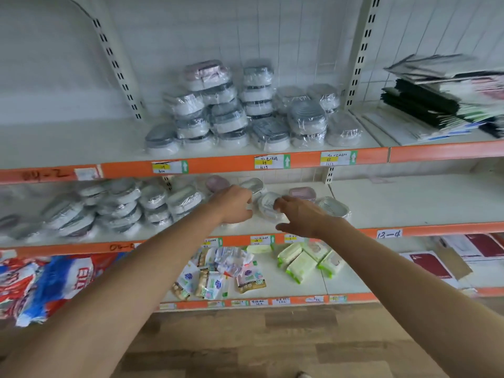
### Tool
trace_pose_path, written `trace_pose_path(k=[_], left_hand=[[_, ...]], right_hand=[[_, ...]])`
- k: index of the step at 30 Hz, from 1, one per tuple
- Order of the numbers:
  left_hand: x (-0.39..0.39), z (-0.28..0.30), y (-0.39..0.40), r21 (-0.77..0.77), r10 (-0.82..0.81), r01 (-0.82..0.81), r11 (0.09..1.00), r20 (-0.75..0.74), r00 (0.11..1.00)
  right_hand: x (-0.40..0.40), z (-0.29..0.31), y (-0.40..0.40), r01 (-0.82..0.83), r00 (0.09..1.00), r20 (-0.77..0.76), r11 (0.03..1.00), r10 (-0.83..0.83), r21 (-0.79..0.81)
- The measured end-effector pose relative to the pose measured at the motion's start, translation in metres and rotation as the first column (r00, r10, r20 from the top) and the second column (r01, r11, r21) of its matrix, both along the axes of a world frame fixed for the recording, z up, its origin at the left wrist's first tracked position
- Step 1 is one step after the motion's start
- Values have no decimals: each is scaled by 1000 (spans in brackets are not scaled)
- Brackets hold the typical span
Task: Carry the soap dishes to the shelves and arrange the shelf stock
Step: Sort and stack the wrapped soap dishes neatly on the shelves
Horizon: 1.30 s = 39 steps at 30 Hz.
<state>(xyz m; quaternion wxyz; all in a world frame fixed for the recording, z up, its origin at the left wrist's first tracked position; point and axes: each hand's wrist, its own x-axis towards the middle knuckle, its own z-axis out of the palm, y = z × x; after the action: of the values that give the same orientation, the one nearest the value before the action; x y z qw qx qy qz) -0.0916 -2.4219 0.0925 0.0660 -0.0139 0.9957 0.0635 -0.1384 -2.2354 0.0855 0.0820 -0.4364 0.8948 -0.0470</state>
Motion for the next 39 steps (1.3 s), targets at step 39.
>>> trace_pose_path(k=[39], left_hand=[[-164, 146, -315, -103, -97, 77, 992, -208, 973]], right_hand=[[-184, 171, -294, 86, 934, -325, 977, -147, -195]])
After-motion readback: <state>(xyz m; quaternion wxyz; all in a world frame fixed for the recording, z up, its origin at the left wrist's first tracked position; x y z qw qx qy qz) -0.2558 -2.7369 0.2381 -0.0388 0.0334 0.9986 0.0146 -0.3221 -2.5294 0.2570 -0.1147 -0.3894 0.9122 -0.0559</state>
